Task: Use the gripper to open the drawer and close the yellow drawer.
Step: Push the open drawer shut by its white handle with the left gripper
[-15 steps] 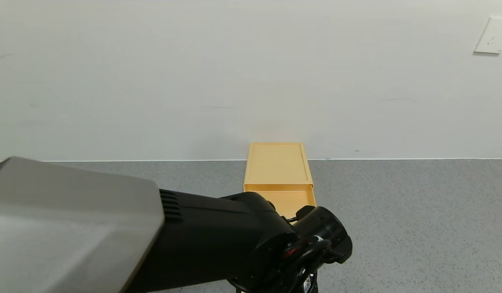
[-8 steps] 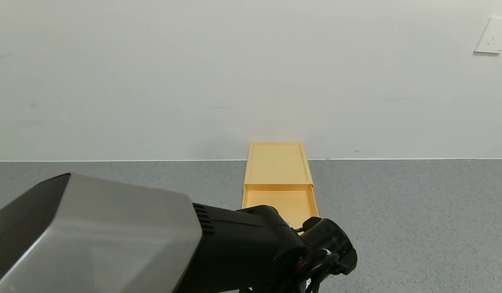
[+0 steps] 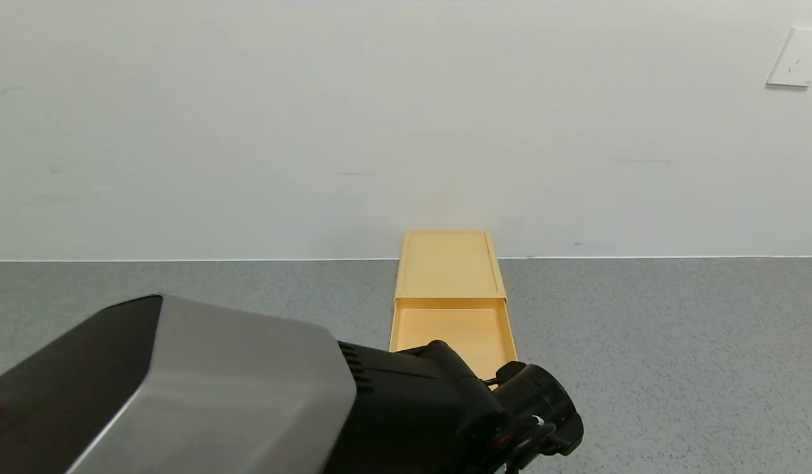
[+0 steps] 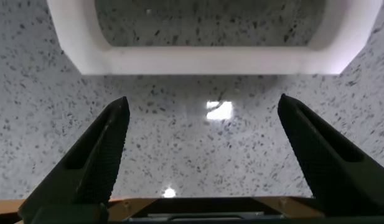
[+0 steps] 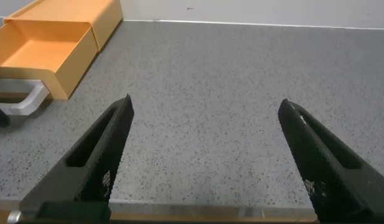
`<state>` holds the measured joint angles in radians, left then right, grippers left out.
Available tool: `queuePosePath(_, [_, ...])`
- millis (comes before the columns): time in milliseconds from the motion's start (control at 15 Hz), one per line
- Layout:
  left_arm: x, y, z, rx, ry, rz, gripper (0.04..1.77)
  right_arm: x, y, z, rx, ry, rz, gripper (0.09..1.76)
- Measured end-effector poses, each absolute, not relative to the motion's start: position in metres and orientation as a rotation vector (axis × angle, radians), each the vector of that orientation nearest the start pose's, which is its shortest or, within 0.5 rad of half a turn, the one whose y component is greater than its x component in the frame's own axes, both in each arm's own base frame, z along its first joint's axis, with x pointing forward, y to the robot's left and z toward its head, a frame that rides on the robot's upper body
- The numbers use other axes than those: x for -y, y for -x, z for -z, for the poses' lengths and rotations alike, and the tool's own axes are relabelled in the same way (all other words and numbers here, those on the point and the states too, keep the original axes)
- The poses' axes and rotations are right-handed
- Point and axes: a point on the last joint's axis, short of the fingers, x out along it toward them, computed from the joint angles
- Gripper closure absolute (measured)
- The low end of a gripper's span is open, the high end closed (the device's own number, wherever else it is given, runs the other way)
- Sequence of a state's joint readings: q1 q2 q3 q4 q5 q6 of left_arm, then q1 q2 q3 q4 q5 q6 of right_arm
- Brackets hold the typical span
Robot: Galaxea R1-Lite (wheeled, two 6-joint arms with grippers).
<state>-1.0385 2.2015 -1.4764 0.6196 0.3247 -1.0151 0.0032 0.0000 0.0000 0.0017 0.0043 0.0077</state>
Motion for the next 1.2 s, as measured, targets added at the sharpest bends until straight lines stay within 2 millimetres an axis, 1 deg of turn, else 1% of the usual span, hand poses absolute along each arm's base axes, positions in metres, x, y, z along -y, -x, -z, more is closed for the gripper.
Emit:
queuePosePath(600, [0.326, -0.205, -0.084, -1.118, 0.024, -0.008, 0.09, 0.0, 0.023, -0.075, -0.002, -0.008, -0.007, 0.14])
queuePosePath(1200, [0.326, -0.215, -0.082, -1.079, 0.019, -0.002, 0.09, 0.0, 0.023, -0.075, -0.002, -0.008, -0.008, 0.14])
